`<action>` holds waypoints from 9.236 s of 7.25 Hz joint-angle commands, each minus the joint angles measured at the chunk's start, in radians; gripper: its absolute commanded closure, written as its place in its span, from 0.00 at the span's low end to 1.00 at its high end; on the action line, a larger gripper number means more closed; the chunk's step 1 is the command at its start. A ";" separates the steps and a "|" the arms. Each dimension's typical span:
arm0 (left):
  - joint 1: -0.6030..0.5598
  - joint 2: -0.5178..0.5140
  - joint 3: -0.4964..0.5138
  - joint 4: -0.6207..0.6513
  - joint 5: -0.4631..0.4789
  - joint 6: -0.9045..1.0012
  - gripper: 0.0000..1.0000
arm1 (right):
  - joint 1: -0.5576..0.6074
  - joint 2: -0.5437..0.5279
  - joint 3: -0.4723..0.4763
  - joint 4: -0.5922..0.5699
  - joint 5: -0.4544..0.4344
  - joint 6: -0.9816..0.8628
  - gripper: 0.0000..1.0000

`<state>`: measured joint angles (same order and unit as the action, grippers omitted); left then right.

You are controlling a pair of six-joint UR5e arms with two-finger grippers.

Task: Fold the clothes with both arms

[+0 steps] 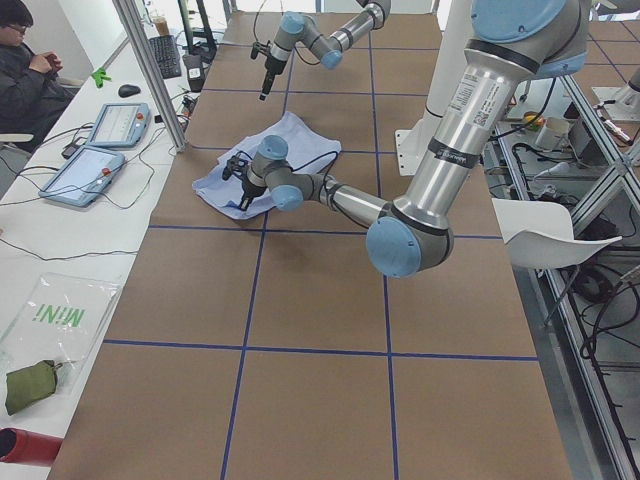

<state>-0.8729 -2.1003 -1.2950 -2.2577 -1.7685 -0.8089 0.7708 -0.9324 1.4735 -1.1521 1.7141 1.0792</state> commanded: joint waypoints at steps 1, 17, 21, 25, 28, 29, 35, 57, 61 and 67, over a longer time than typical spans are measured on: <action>-0.029 -0.232 0.287 -0.061 0.059 0.000 1.00 | -0.011 -0.016 0.031 0.000 -0.004 0.001 0.00; -0.032 -0.092 0.145 -0.212 0.006 -0.004 0.00 | -0.358 -0.085 0.068 -0.018 -0.357 0.600 0.18; -0.031 -0.092 0.145 -0.212 0.006 -0.003 0.00 | -0.366 -0.065 0.064 -0.020 -0.389 0.597 0.58; -0.031 -0.092 0.145 -0.212 0.006 -0.004 0.00 | -0.355 -0.037 0.022 -0.021 -0.392 0.587 0.73; -0.031 -0.092 0.141 -0.212 0.006 -0.004 0.00 | -0.334 -0.036 0.022 -0.020 -0.390 0.585 1.00; -0.029 -0.092 0.135 -0.212 0.006 -0.004 0.00 | -0.332 -0.036 0.024 -0.020 -0.389 0.582 1.00; 0.153 0.282 -0.483 -0.191 -0.124 -0.337 0.00 | -0.357 -0.036 0.154 -0.098 -0.390 0.581 1.00; 0.505 0.267 -0.655 -0.128 0.146 -0.813 1.00 | -0.529 -0.230 0.648 -0.377 -0.467 0.594 1.00; 0.494 0.284 -1.009 0.282 -0.012 -0.810 1.00 | -0.624 -0.229 0.870 -0.598 -0.510 0.619 1.00; 0.286 0.117 -0.761 0.351 -0.009 -0.680 1.00 | -0.411 -0.036 0.474 -0.513 -0.502 0.521 1.00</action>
<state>-0.5309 -1.9675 -2.0954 -1.9096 -1.7778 -1.5583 0.3053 -0.9915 2.0441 -1.7163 1.2098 1.6271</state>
